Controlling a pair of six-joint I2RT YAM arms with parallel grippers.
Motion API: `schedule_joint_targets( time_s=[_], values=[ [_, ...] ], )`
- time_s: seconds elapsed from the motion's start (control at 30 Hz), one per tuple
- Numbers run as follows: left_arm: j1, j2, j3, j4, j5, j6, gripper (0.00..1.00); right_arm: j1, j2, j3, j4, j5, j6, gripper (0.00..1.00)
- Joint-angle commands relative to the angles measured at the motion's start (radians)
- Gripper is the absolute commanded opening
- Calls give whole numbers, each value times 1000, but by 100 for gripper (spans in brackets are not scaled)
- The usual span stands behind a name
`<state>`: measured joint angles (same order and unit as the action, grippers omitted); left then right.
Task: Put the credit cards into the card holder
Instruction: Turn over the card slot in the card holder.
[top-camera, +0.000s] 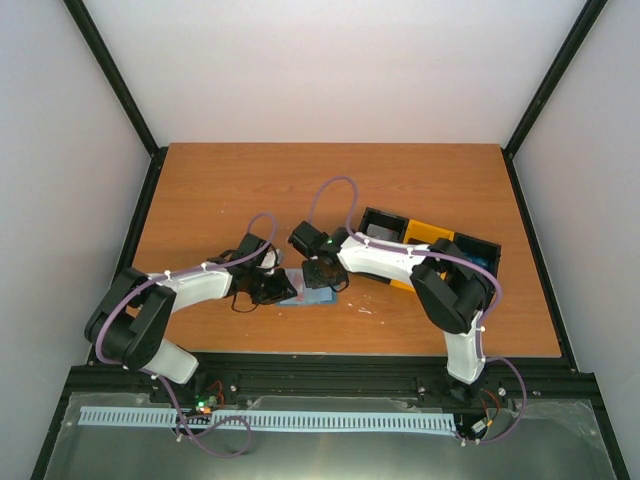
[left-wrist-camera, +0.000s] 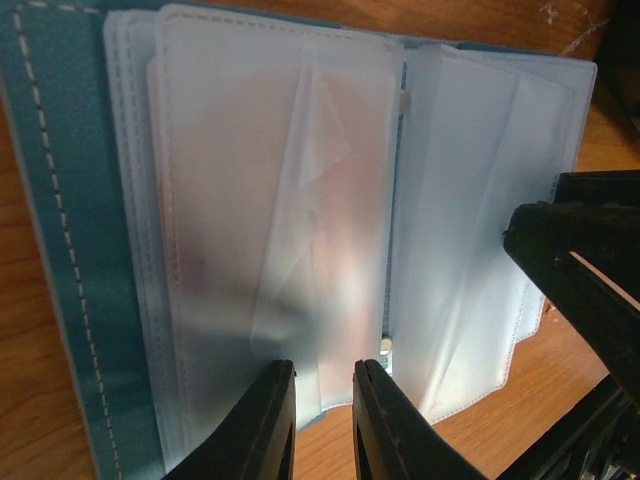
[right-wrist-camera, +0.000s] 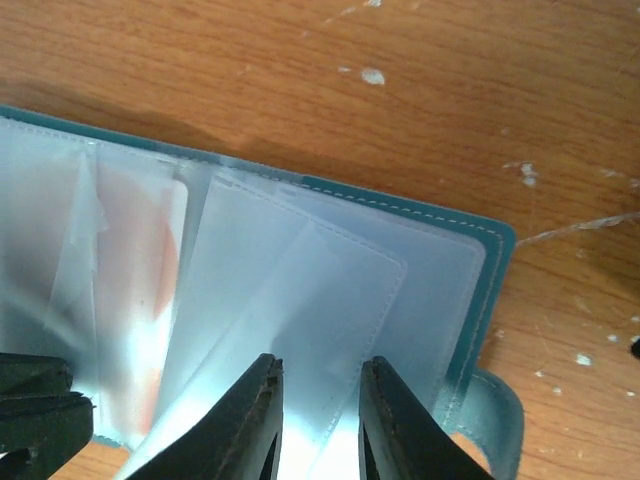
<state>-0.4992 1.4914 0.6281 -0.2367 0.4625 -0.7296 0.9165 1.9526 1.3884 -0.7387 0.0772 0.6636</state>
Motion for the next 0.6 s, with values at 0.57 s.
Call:
schedule_joint_targets(
  time_s=[0.57],
  values=[
    [42,-252,-22,-134,-177,-72,26,-64,-42,-141,397,-349,65,46]
  ],
)
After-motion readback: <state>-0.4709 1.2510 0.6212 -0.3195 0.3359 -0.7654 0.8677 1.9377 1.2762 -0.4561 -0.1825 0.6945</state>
